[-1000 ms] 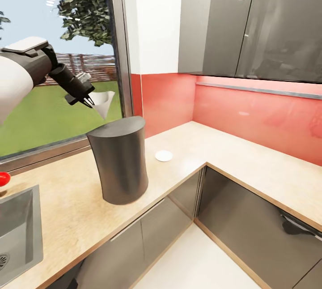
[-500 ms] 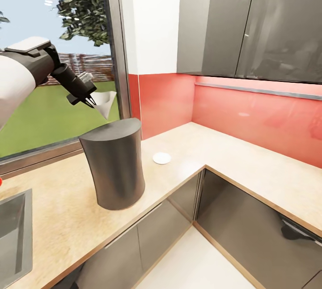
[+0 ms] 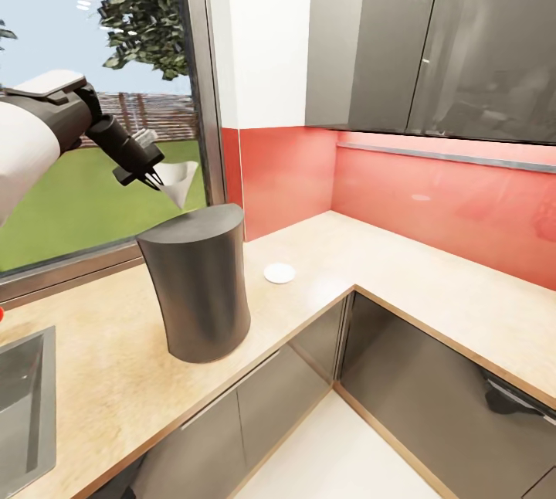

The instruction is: Set up a coffee station on the kitchen countertop: keep the coffee maker on the countertop, move the bottle of coffee from the kitchen shelf to the counter next to the coffee maker, place a paper coffee filter on top of the coffee maker, put the saucer next to the coffee maker with the coffee cup on the saucer, and place the electric kettle next to the coffee maker.

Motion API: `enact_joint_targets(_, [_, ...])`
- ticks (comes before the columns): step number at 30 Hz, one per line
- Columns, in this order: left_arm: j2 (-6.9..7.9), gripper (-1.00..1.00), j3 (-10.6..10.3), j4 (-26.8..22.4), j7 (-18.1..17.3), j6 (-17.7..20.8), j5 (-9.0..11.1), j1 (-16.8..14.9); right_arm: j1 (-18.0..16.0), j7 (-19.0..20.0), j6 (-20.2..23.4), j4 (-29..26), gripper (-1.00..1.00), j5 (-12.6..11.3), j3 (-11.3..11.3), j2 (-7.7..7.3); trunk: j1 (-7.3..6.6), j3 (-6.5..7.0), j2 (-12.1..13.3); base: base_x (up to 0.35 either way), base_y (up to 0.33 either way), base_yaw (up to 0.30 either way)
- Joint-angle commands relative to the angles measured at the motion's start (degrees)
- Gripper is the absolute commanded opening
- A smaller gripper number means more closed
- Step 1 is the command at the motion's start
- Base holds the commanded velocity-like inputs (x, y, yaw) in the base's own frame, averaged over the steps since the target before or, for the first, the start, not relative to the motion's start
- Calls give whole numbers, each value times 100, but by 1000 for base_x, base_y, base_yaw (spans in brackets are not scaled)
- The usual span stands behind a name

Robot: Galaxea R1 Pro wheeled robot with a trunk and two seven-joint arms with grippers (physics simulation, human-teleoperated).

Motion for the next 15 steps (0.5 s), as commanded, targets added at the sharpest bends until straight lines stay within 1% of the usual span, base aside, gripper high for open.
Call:
enact_joint_targets(1, [3,-100,-11,7,41,23,39,-7,-2,2,-16,-1,100,43,-47,4,4,-13,-13,0,0,0])
enact_joint_targets(15, [26,-100,-12,0,41,19,32,-2,-2,2,-16,-1,100,44,-40,4,4,-13,-13,0,0,0])
